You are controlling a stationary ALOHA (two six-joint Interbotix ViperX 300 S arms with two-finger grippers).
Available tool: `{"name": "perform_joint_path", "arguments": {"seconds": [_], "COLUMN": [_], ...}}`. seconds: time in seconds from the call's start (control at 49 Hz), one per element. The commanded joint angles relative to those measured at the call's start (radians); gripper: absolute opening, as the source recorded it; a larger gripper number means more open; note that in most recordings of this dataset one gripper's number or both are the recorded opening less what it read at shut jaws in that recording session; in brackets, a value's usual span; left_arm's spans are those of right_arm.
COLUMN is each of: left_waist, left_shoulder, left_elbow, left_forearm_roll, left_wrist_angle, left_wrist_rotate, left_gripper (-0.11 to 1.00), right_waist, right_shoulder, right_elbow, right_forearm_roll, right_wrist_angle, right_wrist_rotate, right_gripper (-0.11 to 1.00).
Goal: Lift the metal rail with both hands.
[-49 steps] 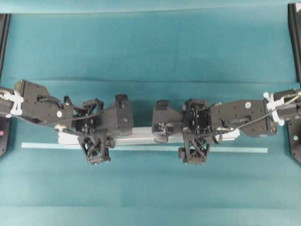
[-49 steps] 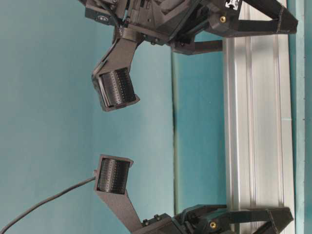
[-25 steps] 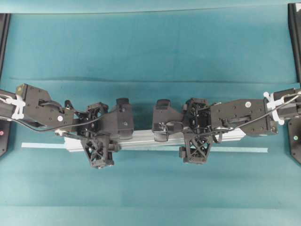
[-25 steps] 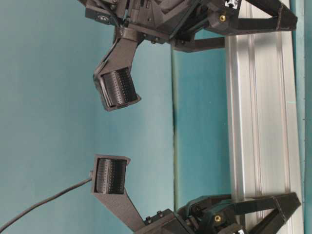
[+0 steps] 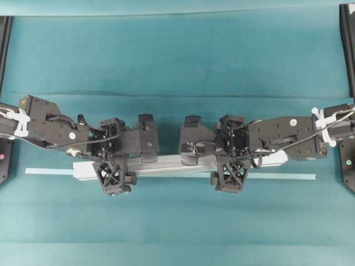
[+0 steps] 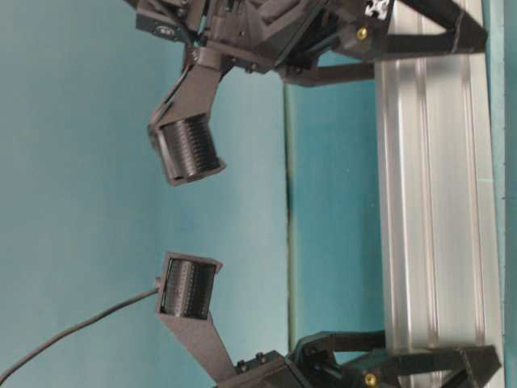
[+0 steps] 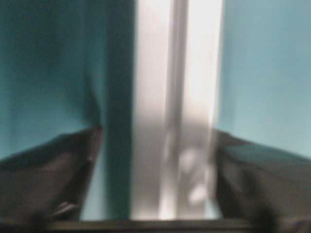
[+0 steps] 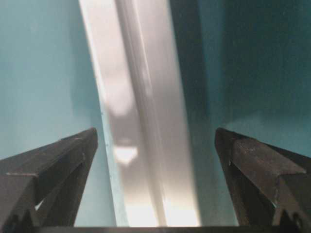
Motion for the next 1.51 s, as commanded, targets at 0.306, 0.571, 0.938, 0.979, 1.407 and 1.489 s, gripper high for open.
{"name": "perform_joint_path", "arguments": {"seconds": [0.306, 0.571, 0.938, 0.979, 1.407, 1.489], "left_waist": [0.032, 0.037, 0.043, 0.043, 0.043, 0.043], "left_shoulder": [-0.212, -0.505, -0.79, -0.815, -0.908, -0.911], "left_elbow": [-0.018, 0.011, 0.135, 0.143, 0.166, 0.167], "left_forearm_roll": [0.0, -0.002, -0.002, -0.002, 0.0, -0.002], "left_wrist_angle": [0.091, 0.078, -0.166, -0.202, -0.281, -0.281], "left_wrist_rotate": [0.1, 0.103, 0.089, 0.087, 0.086, 0.086], "left_gripper": [0.98, 0.98, 0.97, 0.97, 0.97, 0.97], "right_waist": [-0.015, -0.04, -0.044, -0.048, -0.072, -0.072], "right_shoulder": [-0.15, -0.388, -0.675, -0.712, -0.976, -1.003], "right_elbow": [-0.031, -0.018, 0.164, 0.189, 0.351, 0.368], "right_forearm_roll": [0.002, 0.002, 0.002, 0.002, 0.002, 0.002], "right_wrist_angle": [0.003, -0.025, -0.377, -0.425, -0.525, -0.526], "right_wrist_rotate": [0.008, 0.008, 0.008, 0.008, 0.008, 0.008], "right_gripper": [0.95, 0.95, 0.95, 0.95, 0.95, 0.95]}}
